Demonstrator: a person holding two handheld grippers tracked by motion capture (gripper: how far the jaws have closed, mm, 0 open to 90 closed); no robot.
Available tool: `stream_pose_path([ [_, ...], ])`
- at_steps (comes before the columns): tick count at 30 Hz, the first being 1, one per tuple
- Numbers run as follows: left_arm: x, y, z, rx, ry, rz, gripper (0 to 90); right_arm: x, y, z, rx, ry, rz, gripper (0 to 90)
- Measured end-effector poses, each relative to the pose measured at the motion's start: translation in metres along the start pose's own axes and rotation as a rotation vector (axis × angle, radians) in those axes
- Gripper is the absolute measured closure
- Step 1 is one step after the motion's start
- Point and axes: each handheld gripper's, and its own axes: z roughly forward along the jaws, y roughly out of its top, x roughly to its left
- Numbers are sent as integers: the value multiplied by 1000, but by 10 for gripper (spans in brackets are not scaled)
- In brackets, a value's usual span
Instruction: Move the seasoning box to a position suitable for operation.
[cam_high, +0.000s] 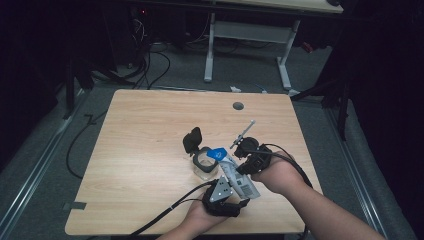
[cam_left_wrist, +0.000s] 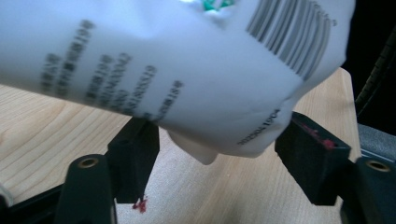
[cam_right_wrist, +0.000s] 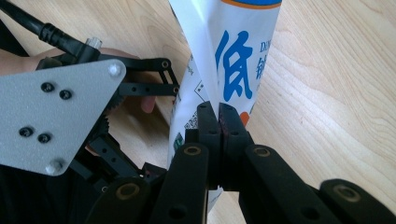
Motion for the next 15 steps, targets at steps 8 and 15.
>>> stream_pose_path([
  [8, 0, 1, -3, -1, 29, 18, 390, 3, 5, 1, 1, 0, -15, 900],
  [15, 1, 0, -10, -16, 58, -3, 442, 3, 12, 0, -2, -1, -16, 900],
])
